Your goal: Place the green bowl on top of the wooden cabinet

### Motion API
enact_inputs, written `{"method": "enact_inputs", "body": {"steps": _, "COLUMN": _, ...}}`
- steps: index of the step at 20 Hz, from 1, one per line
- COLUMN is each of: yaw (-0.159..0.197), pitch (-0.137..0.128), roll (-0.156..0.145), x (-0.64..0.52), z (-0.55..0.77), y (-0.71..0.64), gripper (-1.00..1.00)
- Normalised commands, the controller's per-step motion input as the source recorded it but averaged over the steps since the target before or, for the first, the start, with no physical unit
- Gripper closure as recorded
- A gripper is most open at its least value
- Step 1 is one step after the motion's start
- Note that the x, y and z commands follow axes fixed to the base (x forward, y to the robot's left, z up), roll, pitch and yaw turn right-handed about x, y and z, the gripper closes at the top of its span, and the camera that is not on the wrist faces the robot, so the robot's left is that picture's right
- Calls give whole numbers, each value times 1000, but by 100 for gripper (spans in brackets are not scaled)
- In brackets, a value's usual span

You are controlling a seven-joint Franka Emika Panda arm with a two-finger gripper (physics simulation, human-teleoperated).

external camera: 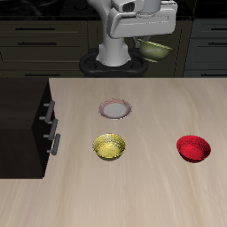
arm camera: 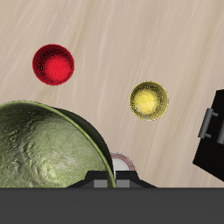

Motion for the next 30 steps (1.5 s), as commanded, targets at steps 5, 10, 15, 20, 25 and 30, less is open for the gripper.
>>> {"method": "enact_inputs", "body": {"steps": 5, "yaw": -24, "pitch": 21, "roll": -8, "x": 235, "z": -88, "y": 152, "gripper": 100}}
{"method": "enact_inputs", "body": {"steps": 10, "yaw": -1, "pitch": 18, "roll": -22, "x": 338, "z": -68, "y": 177, "gripper": 100}}
{"method": "enact_inputs", "body": {"steps": 15, "yaw": 2, "pitch": 15, "roll": -1, "x": 120, "z": -98, "y": 122, "gripper": 100}}
{"method": "enact_inputs", "body": {"steps": 20, "yaw": 1, "pitch": 0, "roll": 0, "x": 71, "z": -15, "y": 109, "gripper": 100}}
{"method": "enact_inputs", "body": {"steps": 25, "yaw": 12, "pitch": -10, "roll": 21, "x": 53, "z": 40, "y": 165, "gripper": 100}}
{"method": "enact_inputs", "body": {"steps": 30, "yaw": 6, "pitch": -10, "roll": 11, "x": 76, "z": 78, "y": 169, "gripper": 100}}
